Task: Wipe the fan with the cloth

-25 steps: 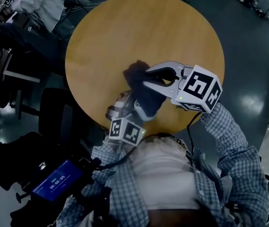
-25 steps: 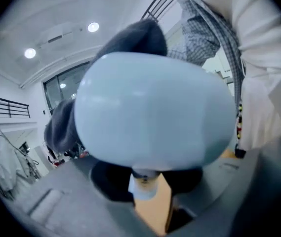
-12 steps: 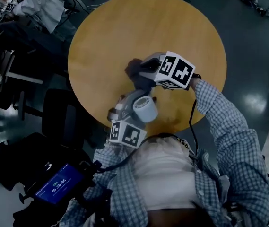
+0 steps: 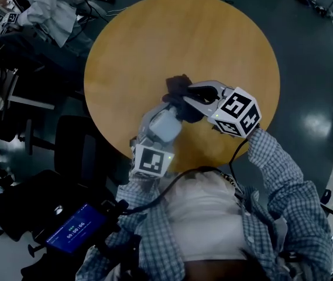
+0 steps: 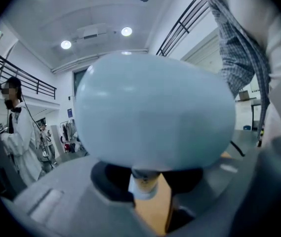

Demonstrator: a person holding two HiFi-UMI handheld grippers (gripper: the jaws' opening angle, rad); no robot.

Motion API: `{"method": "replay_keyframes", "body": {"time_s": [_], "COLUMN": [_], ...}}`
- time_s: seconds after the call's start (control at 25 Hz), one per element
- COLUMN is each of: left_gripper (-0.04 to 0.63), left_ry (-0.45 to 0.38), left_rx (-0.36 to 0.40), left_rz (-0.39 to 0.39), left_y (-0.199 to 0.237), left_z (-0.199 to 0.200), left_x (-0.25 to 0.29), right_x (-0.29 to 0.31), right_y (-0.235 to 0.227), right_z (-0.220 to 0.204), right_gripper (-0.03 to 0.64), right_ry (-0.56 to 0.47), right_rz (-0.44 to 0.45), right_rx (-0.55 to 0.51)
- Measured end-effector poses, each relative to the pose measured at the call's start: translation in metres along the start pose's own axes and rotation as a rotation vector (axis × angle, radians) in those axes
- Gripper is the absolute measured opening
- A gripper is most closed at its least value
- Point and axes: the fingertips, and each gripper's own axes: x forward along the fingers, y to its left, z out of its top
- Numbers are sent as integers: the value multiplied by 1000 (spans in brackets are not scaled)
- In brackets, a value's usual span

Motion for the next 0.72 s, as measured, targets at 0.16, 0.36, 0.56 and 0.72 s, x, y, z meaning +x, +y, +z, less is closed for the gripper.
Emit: {"method": "replay_keyframes", "body": {"time_s": [0.16, 0.36, 0.56, 0.72], "left_gripper": [141, 141, 141, 141], "left_ry": [36, 12, -76, -168], "left_rx": [-8, -64, -156, -232], "left_rz": [14, 57, 107, 117], "left_y": [6, 24, 45, 61], "left_z": [-11, -4, 19, 39], "left_x": [0, 6, 5, 2], "right_x": [-30, -68, -83, -73], "right_y": [35, 87, 101, 66], "right_z": [51, 110, 99, 51], "right_gripper": [77, 77, 77, 77], "right_ry": [-187, -403, -420, -397], "right_rz": [-7, 65, 24, -82], "right_rx": [3, -23, 16, 155]}}
